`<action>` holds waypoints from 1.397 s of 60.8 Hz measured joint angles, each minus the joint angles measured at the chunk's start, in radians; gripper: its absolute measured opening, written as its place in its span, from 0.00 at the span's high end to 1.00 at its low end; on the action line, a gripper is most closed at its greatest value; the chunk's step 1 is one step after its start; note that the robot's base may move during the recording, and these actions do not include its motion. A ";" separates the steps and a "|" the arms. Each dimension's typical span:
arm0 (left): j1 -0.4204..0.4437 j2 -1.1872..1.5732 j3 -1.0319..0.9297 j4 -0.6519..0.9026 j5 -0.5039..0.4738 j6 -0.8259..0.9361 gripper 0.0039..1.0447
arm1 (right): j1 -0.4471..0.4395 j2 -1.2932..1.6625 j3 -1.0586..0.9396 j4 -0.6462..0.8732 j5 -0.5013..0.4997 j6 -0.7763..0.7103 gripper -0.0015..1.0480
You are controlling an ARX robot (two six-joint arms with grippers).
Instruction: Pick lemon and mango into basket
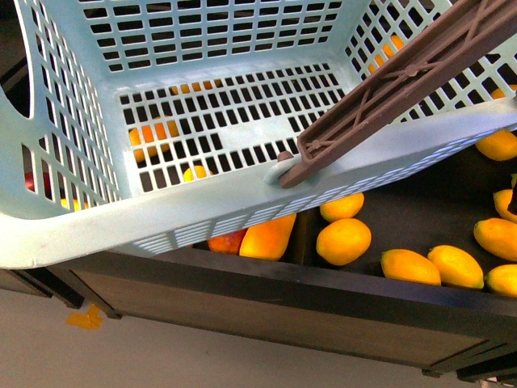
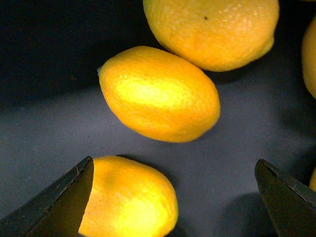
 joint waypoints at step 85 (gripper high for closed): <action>0.000 0.000 0.000 0.000 0.001 0.000 0.96 | 0.021 0.192 0.280 -0.145 0.025 0.054 0.29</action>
